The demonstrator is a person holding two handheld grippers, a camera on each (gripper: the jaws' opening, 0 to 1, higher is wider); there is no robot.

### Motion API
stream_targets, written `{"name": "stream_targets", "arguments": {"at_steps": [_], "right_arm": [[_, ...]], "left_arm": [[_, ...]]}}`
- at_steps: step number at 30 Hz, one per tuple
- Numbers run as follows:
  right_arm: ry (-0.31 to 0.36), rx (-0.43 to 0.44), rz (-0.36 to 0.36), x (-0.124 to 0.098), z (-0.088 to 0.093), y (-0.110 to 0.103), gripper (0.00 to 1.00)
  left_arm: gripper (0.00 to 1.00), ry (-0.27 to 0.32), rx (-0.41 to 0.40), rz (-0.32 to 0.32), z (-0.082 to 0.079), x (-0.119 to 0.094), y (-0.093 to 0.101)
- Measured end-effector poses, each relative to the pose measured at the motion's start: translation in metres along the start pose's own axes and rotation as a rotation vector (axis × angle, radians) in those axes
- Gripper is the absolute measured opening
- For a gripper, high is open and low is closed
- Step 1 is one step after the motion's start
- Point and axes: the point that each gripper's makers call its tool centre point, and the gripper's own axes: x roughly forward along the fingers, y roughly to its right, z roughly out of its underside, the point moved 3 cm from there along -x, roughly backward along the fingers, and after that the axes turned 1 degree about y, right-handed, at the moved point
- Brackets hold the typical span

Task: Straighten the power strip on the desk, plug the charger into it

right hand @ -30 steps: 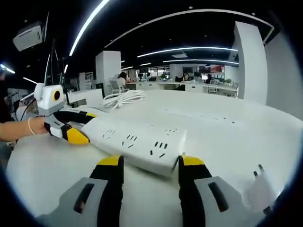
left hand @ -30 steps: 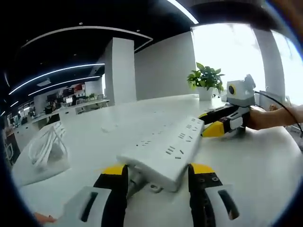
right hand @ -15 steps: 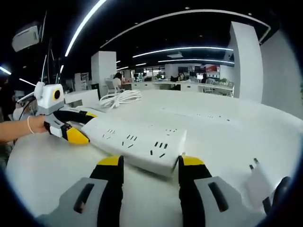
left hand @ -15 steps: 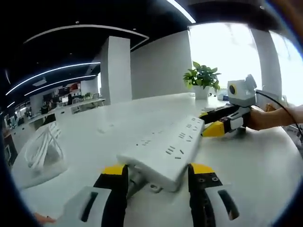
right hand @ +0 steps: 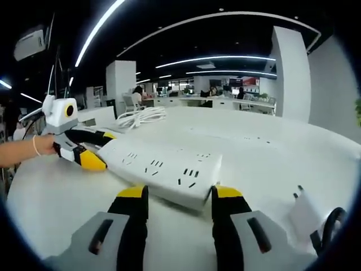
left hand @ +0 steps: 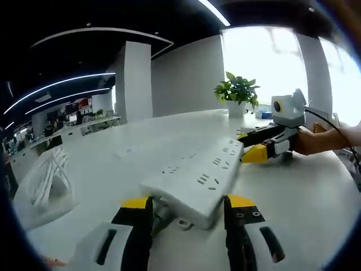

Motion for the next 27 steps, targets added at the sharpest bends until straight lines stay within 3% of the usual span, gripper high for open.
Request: {"name": "stream_targets", "arguments": {"at_steps": [27], "right_arm": [[-0.007,0.009,0.044,-0.0096,0.0024,-0.002,0.44]], "left_arm": [[0.51,0.006,0.022,0.061,-0.0023,0.0052,-0.0013]]}}
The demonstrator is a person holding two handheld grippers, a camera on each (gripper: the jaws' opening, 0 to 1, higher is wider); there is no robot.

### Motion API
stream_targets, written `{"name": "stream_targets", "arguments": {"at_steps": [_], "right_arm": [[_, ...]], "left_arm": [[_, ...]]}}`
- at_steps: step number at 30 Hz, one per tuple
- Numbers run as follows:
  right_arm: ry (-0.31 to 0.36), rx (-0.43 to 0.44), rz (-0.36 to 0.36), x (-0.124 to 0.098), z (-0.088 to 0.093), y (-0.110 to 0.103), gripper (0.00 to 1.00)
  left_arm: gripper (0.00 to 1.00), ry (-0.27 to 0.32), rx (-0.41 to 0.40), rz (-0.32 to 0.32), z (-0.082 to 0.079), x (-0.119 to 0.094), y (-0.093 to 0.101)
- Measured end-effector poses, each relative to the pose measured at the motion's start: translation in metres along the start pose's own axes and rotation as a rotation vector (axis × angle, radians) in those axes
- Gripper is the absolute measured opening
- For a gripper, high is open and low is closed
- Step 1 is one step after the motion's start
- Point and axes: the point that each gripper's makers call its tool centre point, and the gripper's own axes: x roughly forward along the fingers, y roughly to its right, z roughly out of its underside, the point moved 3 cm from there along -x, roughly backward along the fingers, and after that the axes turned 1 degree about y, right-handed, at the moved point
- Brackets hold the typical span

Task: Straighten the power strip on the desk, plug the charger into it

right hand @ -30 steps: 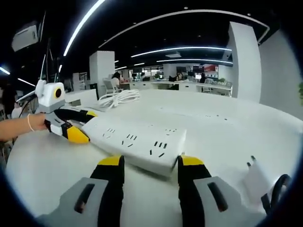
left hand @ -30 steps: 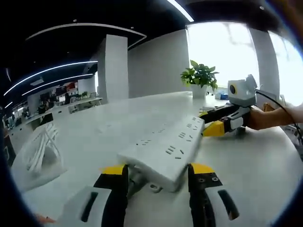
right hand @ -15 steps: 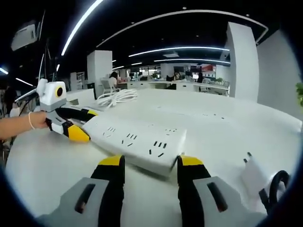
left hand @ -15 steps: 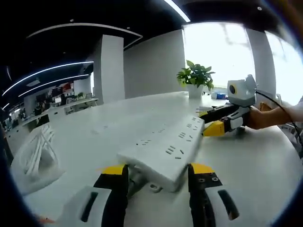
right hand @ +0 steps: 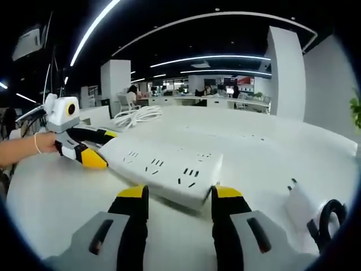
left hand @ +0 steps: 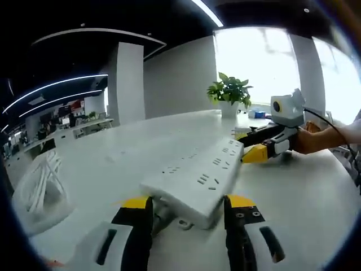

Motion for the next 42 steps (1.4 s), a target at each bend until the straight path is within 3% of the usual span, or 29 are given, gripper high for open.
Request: {"name": "stream_targets", "arguments": {"at_steps": [33,42], "right_arm": [[0.01,0.019,0.01,-0.0066,0.001,0.0012,0.45],[0.019,-0.007,0.0,-0.0081,0.0024,0.0,0.47]], "left_arm": [[0.52,0.011,0.03,0.025,-0.0013,0.0049,0.0003],[0.55,0.041,0.018,0.012,-0.0017,0.0063,0.0012]]}}
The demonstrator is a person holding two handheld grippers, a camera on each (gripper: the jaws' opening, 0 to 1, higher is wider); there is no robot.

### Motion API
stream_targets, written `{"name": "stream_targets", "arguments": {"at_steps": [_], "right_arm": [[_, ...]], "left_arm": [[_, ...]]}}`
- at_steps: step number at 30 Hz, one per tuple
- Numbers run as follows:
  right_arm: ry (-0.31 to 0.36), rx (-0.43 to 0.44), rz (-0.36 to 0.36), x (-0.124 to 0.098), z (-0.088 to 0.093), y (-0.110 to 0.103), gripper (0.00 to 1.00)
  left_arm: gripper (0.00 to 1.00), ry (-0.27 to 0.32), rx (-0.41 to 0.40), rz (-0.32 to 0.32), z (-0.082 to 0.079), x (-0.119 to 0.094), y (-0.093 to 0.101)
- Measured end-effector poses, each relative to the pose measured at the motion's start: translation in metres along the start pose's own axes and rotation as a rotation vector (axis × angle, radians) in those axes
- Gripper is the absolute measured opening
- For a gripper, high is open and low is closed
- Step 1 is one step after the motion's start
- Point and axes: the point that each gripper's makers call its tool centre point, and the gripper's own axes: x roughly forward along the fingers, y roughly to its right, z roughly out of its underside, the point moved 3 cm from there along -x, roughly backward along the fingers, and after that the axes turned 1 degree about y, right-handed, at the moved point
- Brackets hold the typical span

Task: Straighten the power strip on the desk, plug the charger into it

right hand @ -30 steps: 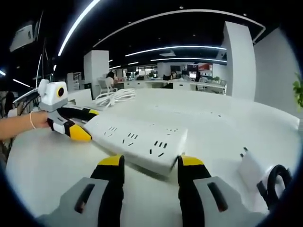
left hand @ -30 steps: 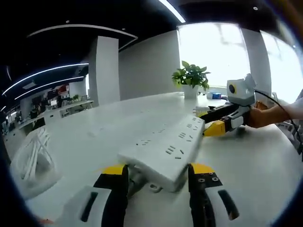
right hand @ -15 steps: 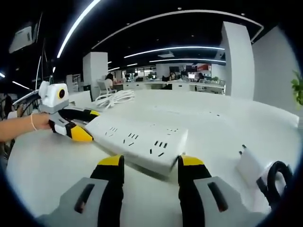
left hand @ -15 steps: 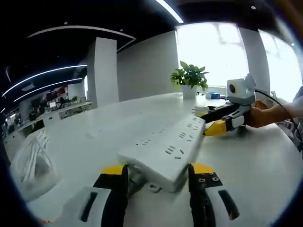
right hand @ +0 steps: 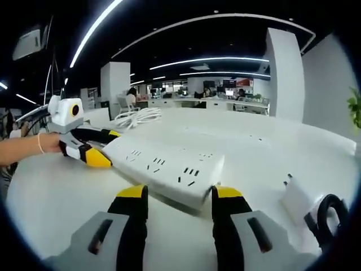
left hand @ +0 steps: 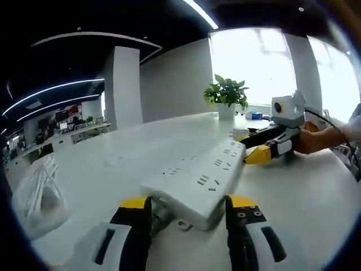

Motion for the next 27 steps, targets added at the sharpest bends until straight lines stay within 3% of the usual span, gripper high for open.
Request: {"name": "stream_targets", "arguments": {"at_steps": [8,12,19,27], "right_arm": [[0.017,-0.017,0.009,0.0,-0.002,0.001,0.69],[0.023,-0.015,-0.005,0.001,-0.002,-0.002,0.76],[0.052,-0.021,-0.024,0.003,-0.006,-0.005,1.0],[0.094,-0.011,-0.052,-0.003,-0.012,-0.011,1.0]], "left_arm": [[0.76,-0.011,0.036,-0.007,0.003,0.004,0.013],[0.8,-0.006,0.033,-0.022,0.003,0.002,0.011],[0.95,0.041,0.002,-0.054,-0.002,-0.005,0.009],[0.99,0.12,-0.012,-0.075,-0.013,-0.015,0.016]]}}
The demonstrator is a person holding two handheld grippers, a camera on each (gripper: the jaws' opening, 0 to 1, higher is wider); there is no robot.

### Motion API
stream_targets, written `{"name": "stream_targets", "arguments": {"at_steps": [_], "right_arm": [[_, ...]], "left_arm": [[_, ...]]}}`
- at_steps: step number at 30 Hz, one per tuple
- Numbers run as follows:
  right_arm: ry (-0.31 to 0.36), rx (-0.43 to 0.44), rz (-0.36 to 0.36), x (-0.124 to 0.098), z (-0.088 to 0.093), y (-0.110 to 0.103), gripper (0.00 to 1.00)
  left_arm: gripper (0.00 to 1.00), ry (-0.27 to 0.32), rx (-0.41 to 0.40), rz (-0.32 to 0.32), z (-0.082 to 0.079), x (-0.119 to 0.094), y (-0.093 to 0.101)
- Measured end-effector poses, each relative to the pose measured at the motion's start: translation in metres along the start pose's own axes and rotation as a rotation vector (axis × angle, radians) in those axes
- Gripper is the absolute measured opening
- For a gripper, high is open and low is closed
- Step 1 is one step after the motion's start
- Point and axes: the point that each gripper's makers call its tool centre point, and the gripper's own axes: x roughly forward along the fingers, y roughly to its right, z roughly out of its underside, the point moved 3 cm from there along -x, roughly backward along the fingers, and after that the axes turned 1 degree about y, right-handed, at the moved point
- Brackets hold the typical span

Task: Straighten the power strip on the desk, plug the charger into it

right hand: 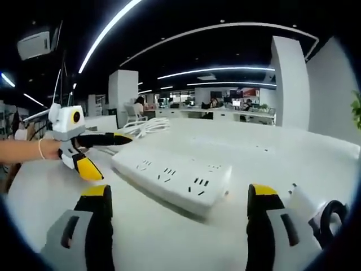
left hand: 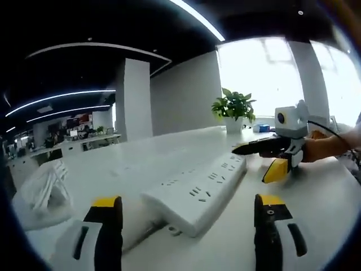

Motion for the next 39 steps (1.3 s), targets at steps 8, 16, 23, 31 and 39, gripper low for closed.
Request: {"name": "stream_targets", "arguments": {"at_steps": [8,16,23,31,39], "right_arm": [[0.032,0.015,-0.008,-0.01,-0.007,-0.001,1.0],[0.083,0.033,-0.002,-0.032,-0.017,0.001,1.0],[0.11,0.017,-0.01,-0.052,-0.023,0.0,1.0],[0.131,0.008,-0.029,-0.076,-0.026,-0.007,1.0],[0.16,-0.005,-0.033,-0.093,-0.034,-0.011,1.0]], "left_arm": [[0.99,0.098,0.02,-0.048,-0.022,-0.017,0.007],[0.99,0.135,0.011,-0.074,-0.032,-0.037,0.014],[0.99,0.135,0.017,-0.083,-0.033,-0.052,0.024],[0.99,0.161,0.01,-0.089,-0.039,-0.067,0.036],[0.99,0.126,0.019,-0.088,-0.036,-0.076,0.045]]}}
